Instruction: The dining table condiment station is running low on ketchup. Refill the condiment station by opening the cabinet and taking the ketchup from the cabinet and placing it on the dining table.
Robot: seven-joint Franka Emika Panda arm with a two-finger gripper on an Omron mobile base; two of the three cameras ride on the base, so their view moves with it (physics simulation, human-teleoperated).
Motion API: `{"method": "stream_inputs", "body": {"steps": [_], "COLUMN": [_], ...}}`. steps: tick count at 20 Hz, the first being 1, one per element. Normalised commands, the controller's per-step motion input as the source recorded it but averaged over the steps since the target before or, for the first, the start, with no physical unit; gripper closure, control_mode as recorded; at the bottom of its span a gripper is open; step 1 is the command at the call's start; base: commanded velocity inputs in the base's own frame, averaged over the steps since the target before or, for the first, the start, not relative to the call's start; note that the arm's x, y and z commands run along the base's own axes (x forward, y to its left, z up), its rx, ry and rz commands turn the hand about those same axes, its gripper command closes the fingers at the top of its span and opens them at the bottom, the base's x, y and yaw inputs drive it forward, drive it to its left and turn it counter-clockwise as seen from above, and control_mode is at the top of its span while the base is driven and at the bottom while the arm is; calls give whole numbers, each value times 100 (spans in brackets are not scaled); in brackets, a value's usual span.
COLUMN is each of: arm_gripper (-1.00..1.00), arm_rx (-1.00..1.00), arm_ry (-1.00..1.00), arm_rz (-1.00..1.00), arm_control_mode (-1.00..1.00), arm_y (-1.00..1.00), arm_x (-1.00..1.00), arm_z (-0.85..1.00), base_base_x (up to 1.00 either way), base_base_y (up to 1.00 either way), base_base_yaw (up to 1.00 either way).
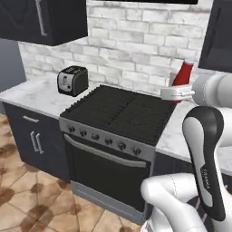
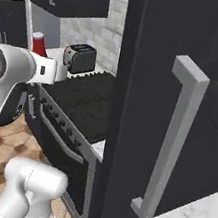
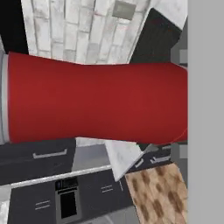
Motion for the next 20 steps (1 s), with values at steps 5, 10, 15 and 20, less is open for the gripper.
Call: {"method": "stream_inputs", "body": {"steps": [5, 10, 15, 20], "arm_gripper": [100, 100, 100, 100], "arm_rx": [0, 0, 0, 0], "arm_ry": [0, 0, 0, 0], "arm_rz": [0, 0, 0, 0], "arm_control_mode": [100, 100, 100, 100], "arm_y": [0, 0, 0, 0], "arm_x": [0, 0, 0, 0], "arm_z": [0, 0, 0, 0], "base_base_x": [1, 31, 71, 98], "base_base_y": [20, 26, 17, 10], "base_base_yaw": [96, 88, 79, 69]}}
